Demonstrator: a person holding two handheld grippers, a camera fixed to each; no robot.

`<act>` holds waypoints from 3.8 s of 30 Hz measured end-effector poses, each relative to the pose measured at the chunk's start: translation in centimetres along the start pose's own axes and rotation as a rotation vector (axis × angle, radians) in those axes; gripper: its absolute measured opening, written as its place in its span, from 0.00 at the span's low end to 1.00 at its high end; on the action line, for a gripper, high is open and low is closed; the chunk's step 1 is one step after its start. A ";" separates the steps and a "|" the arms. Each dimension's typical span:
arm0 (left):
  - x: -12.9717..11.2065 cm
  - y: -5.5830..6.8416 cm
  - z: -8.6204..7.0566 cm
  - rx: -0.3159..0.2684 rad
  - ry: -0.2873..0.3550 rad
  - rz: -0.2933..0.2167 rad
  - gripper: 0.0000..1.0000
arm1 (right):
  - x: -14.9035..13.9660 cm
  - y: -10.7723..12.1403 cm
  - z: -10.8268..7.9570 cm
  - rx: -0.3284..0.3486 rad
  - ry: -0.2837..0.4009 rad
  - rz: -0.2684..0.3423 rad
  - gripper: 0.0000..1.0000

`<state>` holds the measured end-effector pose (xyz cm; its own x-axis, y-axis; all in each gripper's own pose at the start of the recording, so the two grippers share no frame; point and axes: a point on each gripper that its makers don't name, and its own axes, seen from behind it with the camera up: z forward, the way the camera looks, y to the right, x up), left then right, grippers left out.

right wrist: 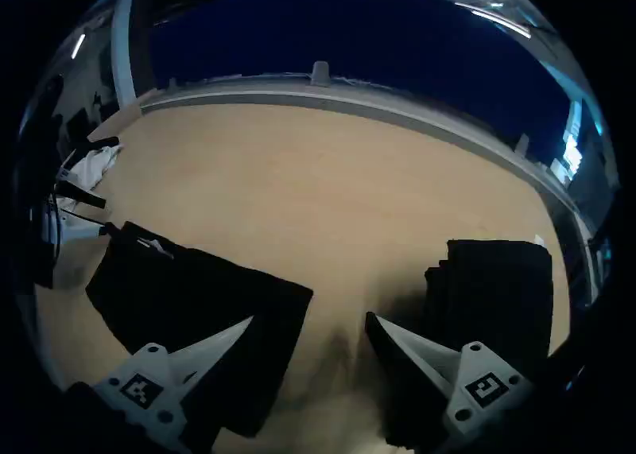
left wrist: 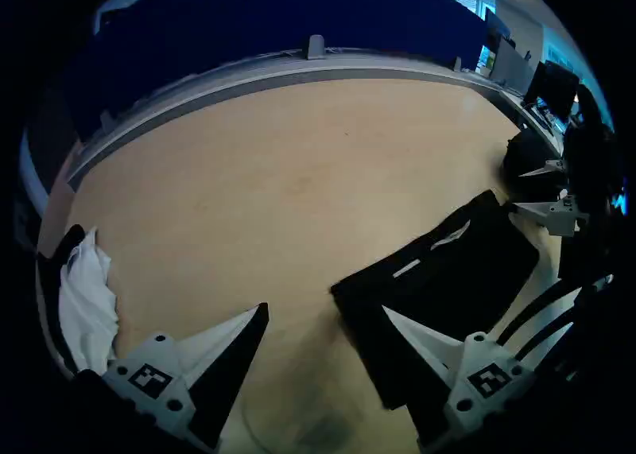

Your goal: Fold towel

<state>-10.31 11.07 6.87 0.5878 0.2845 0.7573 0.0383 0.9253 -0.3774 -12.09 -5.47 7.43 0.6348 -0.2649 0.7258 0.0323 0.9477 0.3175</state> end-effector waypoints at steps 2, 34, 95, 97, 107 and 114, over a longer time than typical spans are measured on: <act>0.4 -0.6 -0.4 0.014 0.017 -0.012 0.96 | 0.3 0.3 0.0 -0.012 0.010 0.003 1.00; -0.7 -1.4 -5.0 0.057 0.093 -0.058 0.96 | 0.1 -2.4 -3.9 0.087 0.037 -0.015 1.00; -15.4 -0.1 -17.2 0.207 0.080 -0.242 0.96 | -10.2 -5.8 -6.2 0.317 -0.204 -0.316 0.56; -15.4 -0.1 -17.1 0.206 0.080 -0.241 0.96 | -10.2 -5.8 -6.2 0.318 -0.205 -0.317 0.49; -15.5 0.2 -17.1 0.195 0.075 -0.239 0.96 | -10.0 -5.7 -6.4 0.311 -0.193 -0.310 0.21; -15.7 0.4 -17.0 0.188 0.074 -0.238 0.96 | -10.2 -6.1 -6.7 0.333 -0.197 -0.291 0.11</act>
<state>-5.74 2.71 -14.23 0.6379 0.0417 0.7690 0.0356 0.9959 -0.0836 -13.60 -7.37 -6.03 0.4771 -0.5698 0.6691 -0.0824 0.7290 0.6795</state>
